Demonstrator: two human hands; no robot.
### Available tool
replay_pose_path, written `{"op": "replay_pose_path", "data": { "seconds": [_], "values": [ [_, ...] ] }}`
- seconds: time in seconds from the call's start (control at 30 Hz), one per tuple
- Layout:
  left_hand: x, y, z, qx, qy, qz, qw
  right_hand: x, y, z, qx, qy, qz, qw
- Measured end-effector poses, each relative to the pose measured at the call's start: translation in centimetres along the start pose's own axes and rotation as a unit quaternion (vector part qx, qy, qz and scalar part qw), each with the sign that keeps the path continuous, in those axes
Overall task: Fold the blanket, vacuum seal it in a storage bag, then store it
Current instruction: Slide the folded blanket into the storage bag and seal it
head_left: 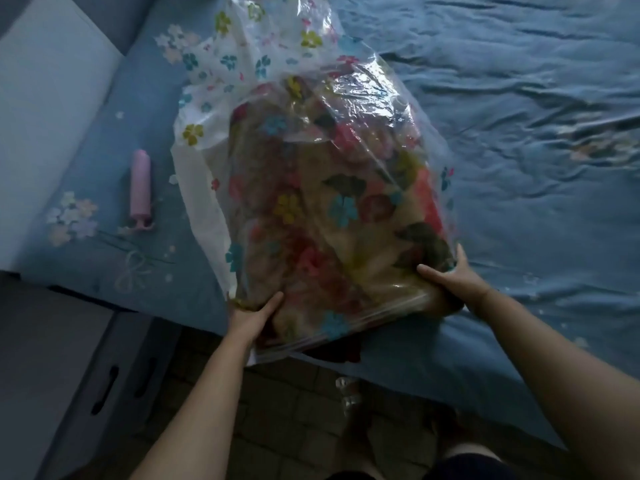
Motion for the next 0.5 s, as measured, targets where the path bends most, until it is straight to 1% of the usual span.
{"op": "replay_pose_path", "data": {
  "seconds": [0.03, 0.1, 0.17, 0.23, 0.37, 0.5],
  "values": [
    [-0.1, 0.2, -0.1, -0.015, -0.007, 0.002, 1.0, 0.1, 0.1, 0.4, 0.011, -0.012, 0.003, 1.0],
    [-0.5, 0.3, -0.1, -0.027, -0.026, -0.004, 0.999, 0.3, 0.3, 0.7, 0.039, -0.004, -0.024, 0.999],
    [-1.0, 0.2, -0.2, -0.019, -0.058, -0.015, 0.998, 0.2, -0.2, 0.8, 0.054, 0.045, -0.06, 0.996],
    [-1.6, 0.2, -0.5, -0.021, -0.082, -0.02, 0.996, 0.6, -0.9, 1.0, 0.058, 0.091, -0.077, 0.991],
    [-4.5, 0.3, -2.3, -0.037, -0.138, -0.007, 0.99, 3.8, -2.3, 2.4, 0.082, 0.126, -0.103, 0.983],
    [-9.4, 0.1, -5.2, -0.041, -0.166, -0.004, 0.985, 8.3, -3.6, 3.4, 0.113, 0.148, -0.118, 0.975]
  ]
}}
Point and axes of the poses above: each hand's wrist, its own y-axis towards the middle knuckle, its own x-axis out of the back of the hand, z = x × y, the point moved 5 cm from there along y, towards the middle knuckle, and after that the axes turned 7 degrees about -x, right-handed, at the moved point
